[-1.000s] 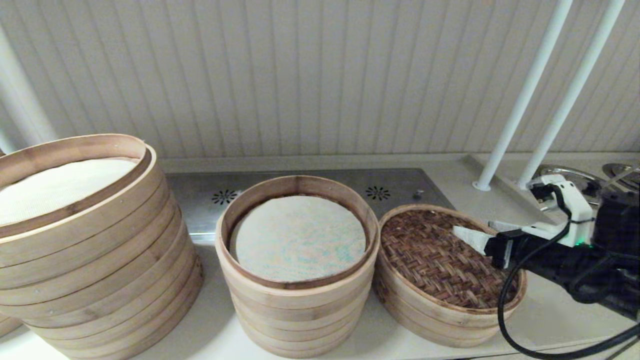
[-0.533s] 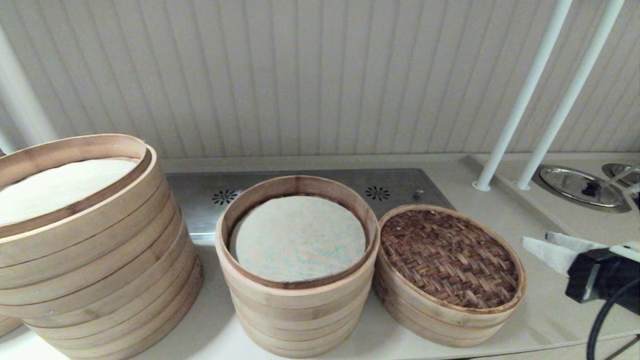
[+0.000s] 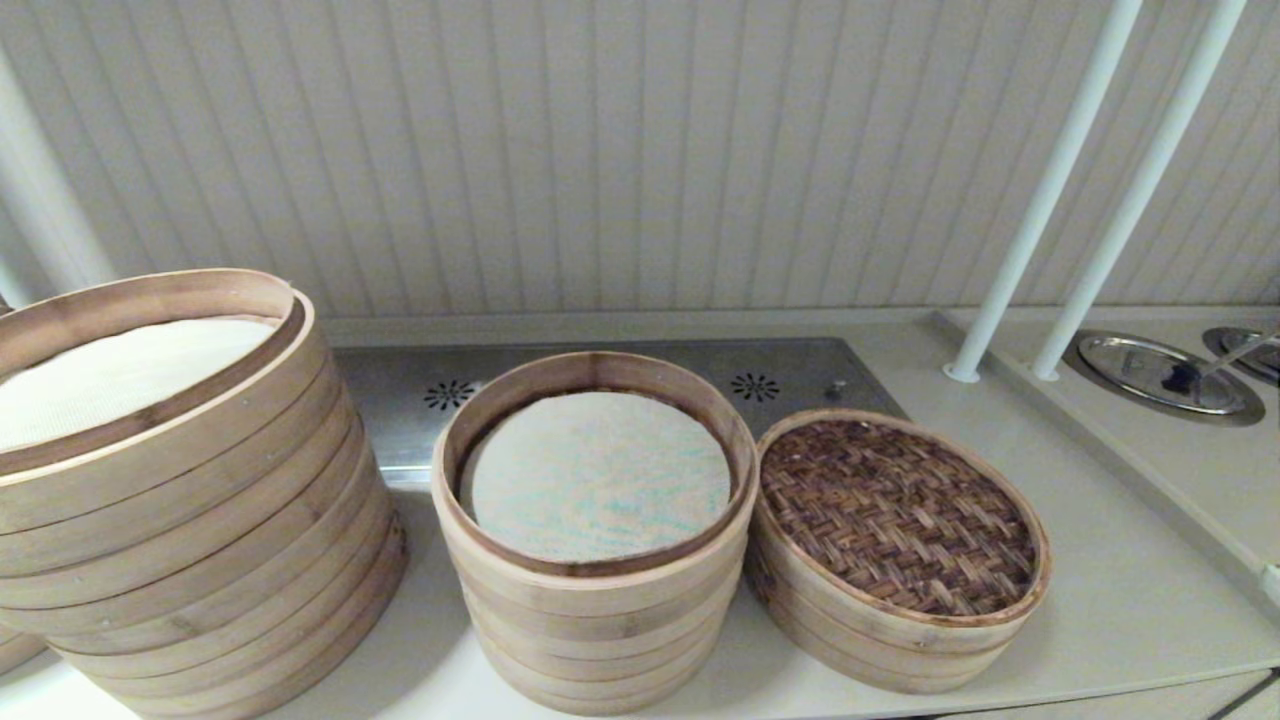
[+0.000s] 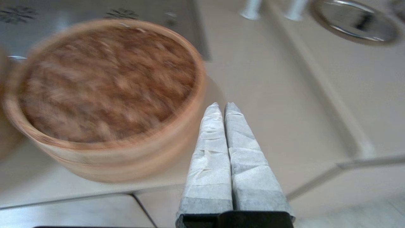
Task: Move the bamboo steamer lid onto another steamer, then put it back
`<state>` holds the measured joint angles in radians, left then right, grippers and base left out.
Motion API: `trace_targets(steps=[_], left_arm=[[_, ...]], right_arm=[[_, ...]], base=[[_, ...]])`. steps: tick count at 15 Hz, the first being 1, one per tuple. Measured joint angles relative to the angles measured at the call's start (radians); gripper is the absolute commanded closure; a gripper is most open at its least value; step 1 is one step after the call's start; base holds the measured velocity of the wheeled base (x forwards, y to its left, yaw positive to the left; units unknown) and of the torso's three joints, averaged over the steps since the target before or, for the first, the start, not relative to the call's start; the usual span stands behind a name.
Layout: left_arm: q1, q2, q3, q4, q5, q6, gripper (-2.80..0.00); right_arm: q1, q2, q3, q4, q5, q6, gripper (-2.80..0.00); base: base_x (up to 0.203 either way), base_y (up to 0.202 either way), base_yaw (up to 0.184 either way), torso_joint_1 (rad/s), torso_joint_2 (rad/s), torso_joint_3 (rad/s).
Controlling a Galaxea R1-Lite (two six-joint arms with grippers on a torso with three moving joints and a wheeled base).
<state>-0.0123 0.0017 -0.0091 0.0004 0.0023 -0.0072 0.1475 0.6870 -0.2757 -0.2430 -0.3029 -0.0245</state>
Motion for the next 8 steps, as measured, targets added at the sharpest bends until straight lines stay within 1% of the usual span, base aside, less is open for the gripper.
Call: trace_targets(steps=[3,5,6,8], left_arm=[[0.000,0.000,0.000,0.000,0.000,0.000,0.00],[0.000,0.000,0.000,0.000,0.000,0.000,0.00],[0.000,0.000,0.000,0.000,0.000,0.000,0.00],[0.000,0.000,0.000,0.000,0.000,0.000,0.00]], right_arm=[[-0.031,-0.147,0.002,0.145,-0.028,-0.013,0.00],[-0.073,-0.249,-0.002,0.253,-0.014,-0.028,0.00],[-0.087,-0.295,0.004,0.282,0.008,-0.033,0.00],[-0.108,-0.396,0.045,0.303,0.098,-0.041,0.00]], base=[[0.000,0.000,0.000,0.000,0.00,0.000],[0.000,0.000,0.000,0.000,0.00,0.000],[0.000,0.000,0.000,0.000,0.00,0.000],[0.000,0.000,0.000,0.000,0.00,0.000]])
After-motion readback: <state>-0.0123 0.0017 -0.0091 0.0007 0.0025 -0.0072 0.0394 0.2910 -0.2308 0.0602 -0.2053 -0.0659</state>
